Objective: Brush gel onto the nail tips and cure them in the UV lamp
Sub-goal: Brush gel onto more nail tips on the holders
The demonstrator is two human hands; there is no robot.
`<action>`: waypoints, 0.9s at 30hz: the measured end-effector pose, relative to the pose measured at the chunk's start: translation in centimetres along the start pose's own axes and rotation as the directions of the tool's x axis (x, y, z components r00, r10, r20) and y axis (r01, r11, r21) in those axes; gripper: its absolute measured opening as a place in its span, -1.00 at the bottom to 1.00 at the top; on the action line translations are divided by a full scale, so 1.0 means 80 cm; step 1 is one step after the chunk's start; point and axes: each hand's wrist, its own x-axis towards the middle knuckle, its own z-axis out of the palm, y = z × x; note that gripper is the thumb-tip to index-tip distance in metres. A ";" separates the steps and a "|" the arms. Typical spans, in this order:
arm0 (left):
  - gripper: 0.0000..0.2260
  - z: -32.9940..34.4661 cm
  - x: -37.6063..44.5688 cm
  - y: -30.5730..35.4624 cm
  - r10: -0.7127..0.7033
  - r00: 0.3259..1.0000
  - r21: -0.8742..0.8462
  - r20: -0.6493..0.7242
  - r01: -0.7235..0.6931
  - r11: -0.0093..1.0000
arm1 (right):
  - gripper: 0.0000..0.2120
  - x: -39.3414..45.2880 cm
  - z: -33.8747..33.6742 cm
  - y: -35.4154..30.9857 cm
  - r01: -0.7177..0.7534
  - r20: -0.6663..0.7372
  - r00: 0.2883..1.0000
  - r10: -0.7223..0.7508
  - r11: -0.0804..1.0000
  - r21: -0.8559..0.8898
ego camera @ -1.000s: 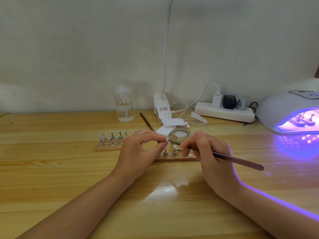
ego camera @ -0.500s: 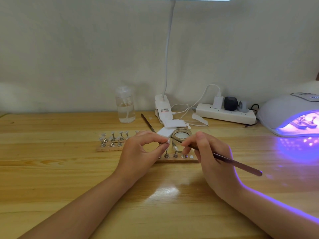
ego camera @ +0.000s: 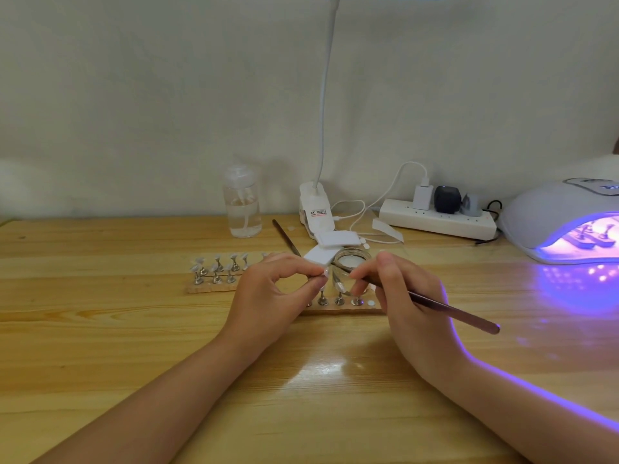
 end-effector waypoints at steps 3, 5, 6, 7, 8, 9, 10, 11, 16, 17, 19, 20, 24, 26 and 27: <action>-0.79 0.000 0.000 0.000 0.001 1.000 -0.005 -0.007 -0.001 1.000 | -0.64 -0.001 0.002 -0.001 -0.009 0.021 1.000 0.009 1.000 -0.002; -0.77 0.000 0.001 0.000 0.005 1.000 -0.002 -0.005 -0.005 1.000 | -0.63 -0.003 0.002 -0.002 0.004 0.036 0.999 -0.005 1.000 0.031; -0.77 0.000 0.001 0.000 0.006 1.000 0.000 -0.004 -0.006 1.000 | -0.62 -0.004 0.002 -0.002 0.013 0.040 0.999 -0.015 0.999 0.052; -0.77 0.000 0.000 0.000 0.005 1.000 -0.002 -0.006 -0.006 1.000 | -0.61 -0.005 0.001 -0.002 0.020 0.036 0.999 -0.022 0.997 0.072; -0.77 0.000 0.000 -0.001 0.003 1.000 -0.007 -0.010 -0.003 1.000 | -0.61 -0.005 0.001 -0.002 0.025 0.028 0.999 -0.027 0.996 0.082; -0.76 0.000 0.000 -0.001 0.001 1.000 -0.014 -0.013 -0.001 1.000 | -0.61 -0.004 0.001 -0.002 0.028 0.016 0.999 -0.029 0.996 0.081; -0.75 0.000 0.000 -0.001 0.000 1.000 -0.018 -0.013 0.000 1.000 | -0.62 -0.003 0.001 -0.002 0.030 0.002 1.000 -0.030 0.997 0.073; -0.75 0.000 0.000 -0.002 0.002 1.000 -0.018 -0.011 -0.002 1.000 | -0.62 -0.002 0.000 -0.001 0.029 -0.012 1.000 -0.028 0.997 0.068; -0.74 0.002 0.000 -0.001 0.026 1.000 -0.008 0.004 -0.026 1.000 | -0.65 -0.001 -0.001 -0.002 0.011 -0.028 1.000 -0.011 1.000 0.025; -0.74 0.002 0.000 -0.001 0.038 0.999 -0.006 0.013 -0.038 0.999 | -0.66 -0.002 -0.001 -0.003 0.015 -0.014 1.000 -0.015 1.000 -0.002; -0.74 0.002 0.000 -0.001 0.063 0.998 0.003 0.029 -0.063 0.998 | -0.69 -0.002 0.000 -0.005 0.018 0.014 1.000 -0.017 0.998 -0.054; -0.75 0.002 0.000 -0.002 0.072 0.997 0.009 0.039 -0.072 0.997 | -0.70 -0.002 0.000 -0.005 0.018 0.026 1.000 -0.016 0.997 -0.076; -0.80 0.002 0.001 -0.006 0.081 0.996 0.033 0.046 -0.082 0.996 | -0.73 -0.001 0.001 -0.005 0.046 0.057 0.998 -0.039 0.992 -0.120; -0.80 0.003 0.002 -0.007 0.069 0.997 0.033 0.044 -0.071 0.997 | -0.70 -0.002 0.001 -0.005 0.064 0.061 0.996 -0.059 0.994 -0.086; -0.80 0.003 0.002 -0.007 0.066 0.997 0.030 0.043 -0.067 0.997 | -0.68 -0.003 0.002 -0.004 0.067 0.053 0.996 -0.065 0.996 -0.050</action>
